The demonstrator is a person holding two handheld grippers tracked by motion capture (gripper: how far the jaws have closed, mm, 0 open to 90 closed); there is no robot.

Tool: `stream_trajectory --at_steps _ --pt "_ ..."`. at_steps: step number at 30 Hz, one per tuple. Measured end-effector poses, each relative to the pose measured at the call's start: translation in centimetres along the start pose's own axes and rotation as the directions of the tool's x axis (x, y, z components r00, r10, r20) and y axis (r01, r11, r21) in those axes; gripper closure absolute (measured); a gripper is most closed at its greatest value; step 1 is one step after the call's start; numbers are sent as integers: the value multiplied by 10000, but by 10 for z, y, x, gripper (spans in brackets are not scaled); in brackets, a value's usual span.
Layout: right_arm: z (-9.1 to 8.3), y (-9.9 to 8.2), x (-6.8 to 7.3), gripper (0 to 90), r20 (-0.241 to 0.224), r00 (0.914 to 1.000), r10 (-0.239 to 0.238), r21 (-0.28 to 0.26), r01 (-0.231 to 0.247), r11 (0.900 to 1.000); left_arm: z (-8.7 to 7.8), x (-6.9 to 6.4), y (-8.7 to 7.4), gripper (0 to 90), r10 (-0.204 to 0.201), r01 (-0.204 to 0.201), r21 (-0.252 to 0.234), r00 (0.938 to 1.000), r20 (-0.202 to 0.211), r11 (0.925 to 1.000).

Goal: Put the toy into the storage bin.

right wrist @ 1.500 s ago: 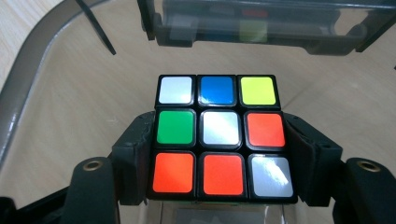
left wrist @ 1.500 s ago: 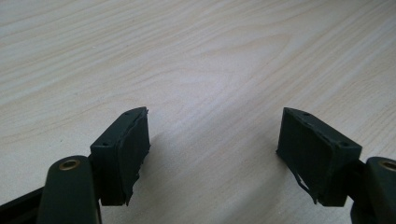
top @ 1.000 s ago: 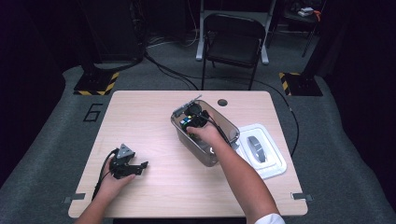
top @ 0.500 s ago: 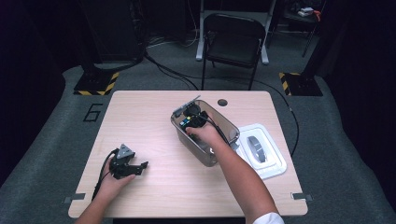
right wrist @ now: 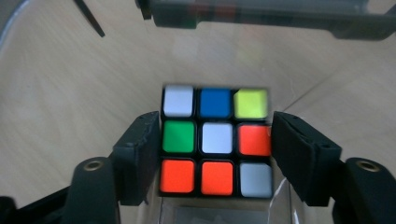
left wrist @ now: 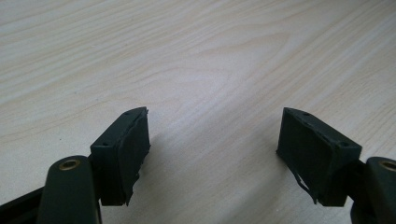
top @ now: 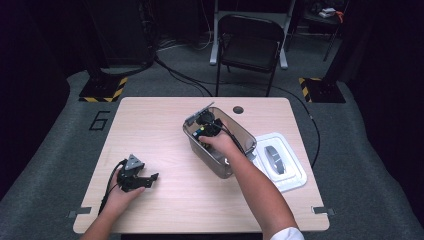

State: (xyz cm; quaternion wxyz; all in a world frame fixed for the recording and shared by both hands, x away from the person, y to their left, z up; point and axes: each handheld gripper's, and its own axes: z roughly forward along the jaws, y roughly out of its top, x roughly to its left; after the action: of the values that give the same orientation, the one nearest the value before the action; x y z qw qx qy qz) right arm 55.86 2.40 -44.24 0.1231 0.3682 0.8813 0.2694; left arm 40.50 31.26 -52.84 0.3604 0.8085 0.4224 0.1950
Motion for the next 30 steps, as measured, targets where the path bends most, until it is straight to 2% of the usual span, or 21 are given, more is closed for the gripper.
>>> stream_trajectory --at_steps 1,3,11,16,17,18,20,23,24,30 --pt "-2 0 1 429 -136 9999 37 -152 -39 9999 0 0 0 250 -2 2 1 10000 1 10000" --pt "-3 3 3 436 -56 9997 -233 -180 232 9996 0 0 0 250 1 -1 3 10000 2 10000" --pt "-4 4 5 436 -36 9999 -168 -213 167 9996 0 0 0 250 -7 7 -1 10000 1 10000" --pt "-10 4 2 438 132 9998 -138 -325 142 9994 0 0 0 250 -27 27 -1 10000 -2 10000" --pt "-11 4 0 438 115 9995 -280 -400 284 9988 0 0 0 250 -42 42 2 10000 12 10000" --pt "-13 4 1 439 77 10000 -32 -417 35 9991 0 0 0 250 -40 40 -3 10000 2 10000" --pt "-18 3 -1 442 127 9999 29 -359 -24 9994 0 0 0 250 -36 36 -3 10000 4 10000" --pt "-22 3 -3 441 225 9996 -143 -495 154 9987 0 0 0 250 -40 40 -28 10000 -12 10000" --pt "-25 3 -3 441 247 9997 0 -564 14 9984 0 0 0 250 -41 41 -25 10000 -12 10000" --pt "-39 1 -4 434 259 9996 66 -677 -49 9977 0 0 0 250 -44 44 -32 10000 -11 10000"
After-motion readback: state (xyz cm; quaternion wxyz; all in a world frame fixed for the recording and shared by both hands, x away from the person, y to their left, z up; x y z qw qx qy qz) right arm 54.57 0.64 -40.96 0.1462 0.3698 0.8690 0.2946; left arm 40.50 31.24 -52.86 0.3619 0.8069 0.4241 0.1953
